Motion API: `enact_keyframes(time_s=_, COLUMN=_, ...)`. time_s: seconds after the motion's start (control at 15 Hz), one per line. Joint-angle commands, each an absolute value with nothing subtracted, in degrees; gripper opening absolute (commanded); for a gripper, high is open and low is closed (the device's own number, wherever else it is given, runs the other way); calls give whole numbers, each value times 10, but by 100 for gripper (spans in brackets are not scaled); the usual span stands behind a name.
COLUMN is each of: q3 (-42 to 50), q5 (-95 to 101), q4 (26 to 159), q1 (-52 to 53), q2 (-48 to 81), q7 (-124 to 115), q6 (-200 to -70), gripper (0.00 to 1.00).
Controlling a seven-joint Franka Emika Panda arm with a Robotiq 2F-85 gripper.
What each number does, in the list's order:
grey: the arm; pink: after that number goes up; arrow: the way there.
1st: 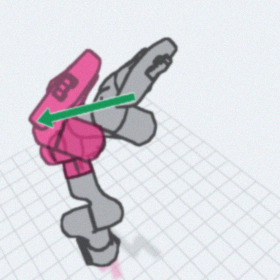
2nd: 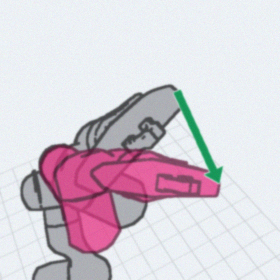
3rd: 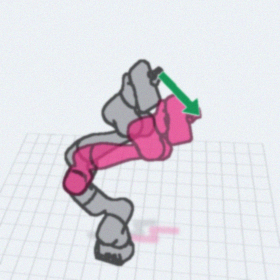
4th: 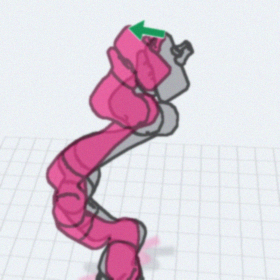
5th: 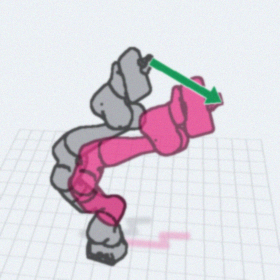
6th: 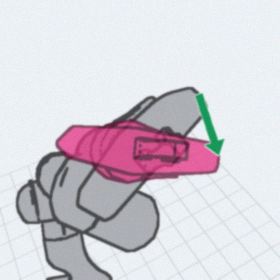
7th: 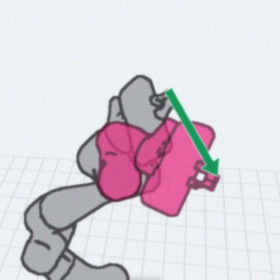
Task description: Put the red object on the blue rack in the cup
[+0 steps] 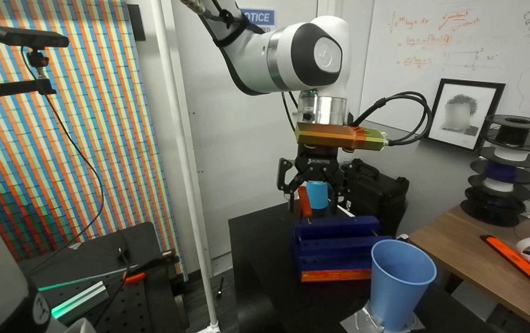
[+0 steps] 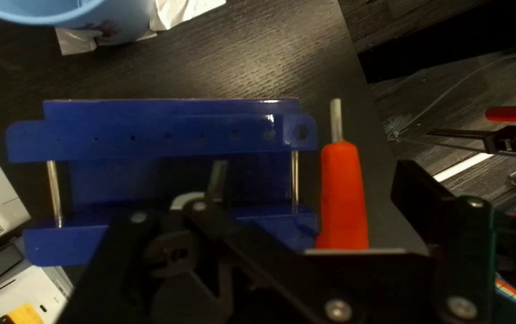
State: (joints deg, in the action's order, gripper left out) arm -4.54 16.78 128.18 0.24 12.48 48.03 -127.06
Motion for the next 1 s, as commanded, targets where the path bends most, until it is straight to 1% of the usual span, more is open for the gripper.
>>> enact_keyframes(time_s=0.0, q3=-54, q5=141, q4=1298, q1=3, q2=117, q7=486, q6=-1329, gripper=58)
enact_keyframes(time_s=0.13, q3=-57, q5=131, q4=1302, q1=3, q2=115, q7=490, q6=-1348, gripper=42)
enact_keyframes(time_s=0.2, q3=-58, q5=127, q4=1304, q1=3, q2=115, q7=491, q6=-1353, gripper=36)
enact_keyframes(time_s=0.4, q3=-62, q5=111, q4=1307, q1=1, q2=107, q7=493, q6=-1353, gripper=11)
enact_keyframes(time_s=0.53, q3=-62, q5=98, q4=1314, q1=0, q2=89, q7=494, q6=-1342, gripper=8)
enact_keyframes(time_s=0.67, q3=-63, q5=86, q4=1324, q1=0, q2=66, q7=497, q6=-1332, gripper=12)
enact_keyframes(time_s=0.93, q3=-62, q5=57, q4=1371, q1=6, q2=-18, q7=506, q6=-1315, gripper=12)
